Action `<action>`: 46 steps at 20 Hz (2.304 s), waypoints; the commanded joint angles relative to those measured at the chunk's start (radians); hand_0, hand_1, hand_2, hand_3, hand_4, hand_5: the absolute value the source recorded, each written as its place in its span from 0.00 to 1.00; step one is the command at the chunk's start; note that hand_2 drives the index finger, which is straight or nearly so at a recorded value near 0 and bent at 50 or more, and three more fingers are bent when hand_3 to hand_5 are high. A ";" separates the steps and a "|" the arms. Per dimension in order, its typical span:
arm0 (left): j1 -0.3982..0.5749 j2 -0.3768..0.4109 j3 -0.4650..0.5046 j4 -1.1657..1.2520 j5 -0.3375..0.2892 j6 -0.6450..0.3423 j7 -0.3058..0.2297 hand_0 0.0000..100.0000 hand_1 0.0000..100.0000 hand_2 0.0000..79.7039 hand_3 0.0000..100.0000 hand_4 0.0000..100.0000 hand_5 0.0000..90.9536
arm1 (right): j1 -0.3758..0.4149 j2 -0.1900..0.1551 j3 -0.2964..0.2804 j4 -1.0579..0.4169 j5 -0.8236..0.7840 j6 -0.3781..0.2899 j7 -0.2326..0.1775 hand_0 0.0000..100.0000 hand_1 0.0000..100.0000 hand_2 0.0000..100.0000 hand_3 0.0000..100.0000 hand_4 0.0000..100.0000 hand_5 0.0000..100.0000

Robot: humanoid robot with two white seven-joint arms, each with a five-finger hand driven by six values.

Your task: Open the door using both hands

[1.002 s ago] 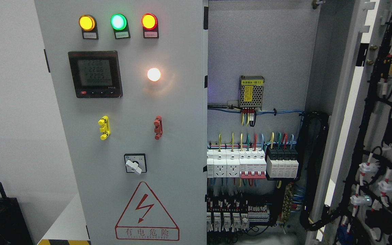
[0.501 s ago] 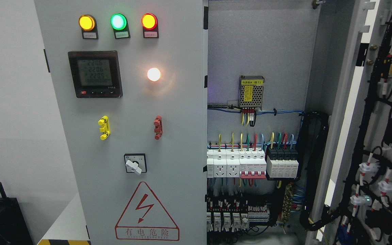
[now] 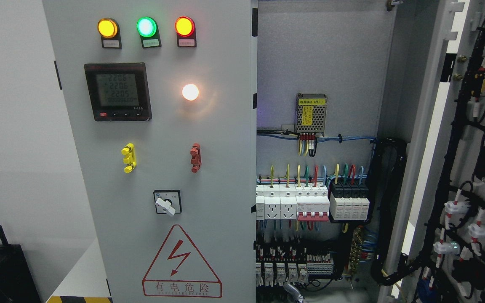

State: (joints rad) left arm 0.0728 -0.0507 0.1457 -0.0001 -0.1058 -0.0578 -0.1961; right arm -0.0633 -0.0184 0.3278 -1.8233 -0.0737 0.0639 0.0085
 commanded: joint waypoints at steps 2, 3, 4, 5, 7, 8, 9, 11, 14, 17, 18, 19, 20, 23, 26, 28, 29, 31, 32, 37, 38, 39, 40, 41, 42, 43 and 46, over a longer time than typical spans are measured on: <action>-0.001 0.000 0.000 -0.029 0.000 0.003 0.000 0.00 0.00 0.00 0.00 0.03 0.00 | -0.088 0.025 -0.001 0.061 -0.023 0.017 0.001 0.11 0.00 0.00 0.00 0.00 0.00; -0.001 0.000 0.000 -0.029 0.000 0.001 0.000 0.00 0.00 0.00 0.00 0.03 0.00 | -0.101 0.029 -0.001 0.071 -0.023 0.023 0.001 0.11 0.00 0.00 0.00 0.00 0.00; -0.001 0.000 0.000 -0.029 0.000 0.001 0.000 0.00 0.00 0.00 0.00 0.03 0.00 | -0.111 0.035 -0.001 0.081 -0.023 0.033 0.001 0.11 0.00 0.00 0.00 0.00 0.00; 0.001 0.000 0.000 -0.029 0.000 0.003 0.000 0.00 0.00 0.00 0.00 0.03 0.00 | -0.121 0.037 -0.001 0.090 -0.023 0.039 0.001 0.11 0.00 0.00 0.00 0.00 0.00; 0.001 0.000 0.000 -0.029 0.000 0.003 0.000 0.00 0.00 0.00 0.00 0.03 0.00 | -0.136 0.043 -0.004 0.108 -0.023 0.045 0.001 0.11 0.00 0.00 0.00 0.00 0.00; 0.001 0.000 0.000 -0.029 0.000 0.003 0.000 0.00 0.00 0.00 0.00 0.03 0.00 | -0.144 0.052 -0.004 0.117 -0.023 0.045 0.001 0.11 0.00 0.00 0.00 0.00 0.00; 0.001 0.000 0.000 -0.029 0.000 0.003 0.000 0.00 0.00 0.00 0.00 0.03 0.00 | -0.151 0.057 -0.010 0.131 -0.023 0.045 0.001 0.11 0.00 0.00 0.00 0.00 0.00; -0.001 0.000 0.000 -0.029 0.000 0.001 0.000 0.00 0.00 0.00 0.00 0.03 0.00 | -0.171 0.058 -0.030 0.157 -0.023 0.045 0.001 0.11 0.00 0.00 0.00 0.00 0.00; -0.001 0.000 0.000 -0.029 0.000 0.003 0.000 0.00 0.00 0.00 0.00 0.03 0.00 | -0.204 0.058 -0.032 0.185 -0.023 0.047 0.001 0.11 0.00 0.00 0.00 0.00 0.00; 0.001 0.000 0.000 -0.029 0.000 0.001 0.000 0.00 0.00 0.00 0.00 0.03 0.00 | -0.219 0.058 -0.030 0.197 -0.024 0.062 0.001 0.11 0.00 0.00 0.00 0.00 0.00; 0.001 0.000 0.000 -0.029 0.000 0.001 0.000 0.00 0.00 0.00 0.00 0.03 0.00 | -0.228 0.058 -0.030 0.205 -0.024 0.066 0.001 0.11 0.00 0.00 0.00 0.00 0.00; 0.001 0.000 0.000 -0.029 0.000 0.003 0.000 0.00 0.00 0.00 0.00 0.03 0.00 | -0.237 0.058 -0.030 0.219 -0.024 0.066 0.002 0.11 0.00 0.00 0.00 0.00 0.00; 0.001 0.000 0.000 -0.029 0.000 0.003 0.000 0.00 0.00 0.00 0.00 0.03 0.00 | -0.246 0.058 -0.030 0.232 -0.026 0.066 0.002 0.11 0.00 0.00 0.00 0.00 0.00; 0.001 0.000 0.000 -0.029 0.000 0.003 0.000 0.00 0.00 0.00 0.00 0.03 0.00 | -0.262 0.058 -0.029 0.257 -0.026 0.066 0.002 0.11 0.00 0.00 0.00 0.00 0.00; 0.001 0.000 0.000 -0.029 0.000 0.001 0.000 0.00 0.00 0.00 0.00 0.03 0.00 | -0.277 0.058 -0.023 0.268 -0.026 0.068 0.002 0.11 0.00 0.00 0.00 0.00 0.00; -0.001 0.000 0.000 -0.029 0.000 0.003 0.000 0.00 0.00 0.00 0.00 0.03 0.00 | -0.294 0.058 -0.021 0.292 -0.026 0.068 0.004 0.11 0.00 0.00 0.00 0.00 0.00; 0.001 0.000 0.000 -0.029 0.000 0.003 0.000 0.00 0.00 0.00 0.00 0.03 0.00 | -0.300 0.057 -0.021 0.302 -0.026 0.068 0.004 0.11 0.00 0.00 0.00 0.00 0.00; 0.001 0.000 0.000 -0.029 0.000 0.001 0.000 0.00 0.00 0.00 0.00 0.03 0.00 | -0.306 0.055 -0.021 0.306 -0.026 0.068 0.004 0.11 0.00 0.00 0.00 0.00 0.00; 0.001 0.000 0.000 -0.029 0.000 0.001 0.000 0.00 0.00 0.00 0.00 0.03 0.00 | -0.309 0.055 -0.020 0.306 -0.026 0.068 0.004 0.11 0.00 0.00 0.00 0.00 0.00; -0.001 0.000 0.000 -0.029 0.000 0.001 0.000 0.00 0.00 0.00 0.00 0.03 0.00 | -0.332 0.054 -0.016 0.317 -0.035 0.068 0.004 0.11 0.00 0.00 0.00 0.00 0.00; 0.001 0.000 0.000 -0.029 0.000 0.001 0.000 0.00 0.00 0.00 0.00 0.03 0.00 | -0.339 0.054 -0.015 0.322 -0.055 0.069 0.004 0.11 0.00 0.00 0.00 0.00 0.00; -0.001 0.000 0.000 -0.029 0.000 0.003 0.000 0.00 0.00 0.00 0.00 0.03 0.00 | -0.342 0.052 -0.013 0.323 -0.076 0.074 0.004 0.11 0.00 0.00 0.00 0.00 0.00; -0.001 0.000 0.000 -0.029 0.000 0.003 0.000 0.00 0.00 0.00 0.00 0.03 0.00 | -0.346 0.051 -0.012 0.323 -0.089 0.088 0.004 0.11 0.00 0.00 0.00 0.00 0.00; -0.001 0.000 0.000 -0.029 0.000 0.003 0.000 0.00 0.00 0.00 0.00 0.03 0.00 | -0.352 0.051 -0.013 0.325 -0.093 0.094 0.004 0.11 0.00 0.00 0.00 0.00 0.00; -0.001 0.000 0.000 -0.029 0.000 0.001 0.000 0.00 0.00 0.00 0.00 0.03 0.00 | -0.355 0.049 -0.012 0.326 -0.094 0.094 0.004 0.11 0.00 0.00 0.00 0.00 0.00; -0.001 0.000 0.000 -0.029 0.000 0.001 0.000 0.00 0.00 0.00 0.00 0.03 0.00 | -0.355 0.048 -0.012 0.328 -0.094 0.094 0.004 0.11 0.00 0.00 0.00 0.00 0.00; -0.001 0.000 0.000 -0.029 0.000 0.001 0.000 0.00 0.00 0.00 0.00 0.03 0.00 | -0.375 0.048 -0.012 0.346 -0.095 0.096 0.004 0.11 0.00 0.00 0.00 0.00 0.00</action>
State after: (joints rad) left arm 0.0728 -0.0506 0.1457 0.0000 -0.1058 -0.0562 -0.1961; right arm -0.4103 0.0175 0.3120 -1.5242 -0.1510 0.1574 0.0121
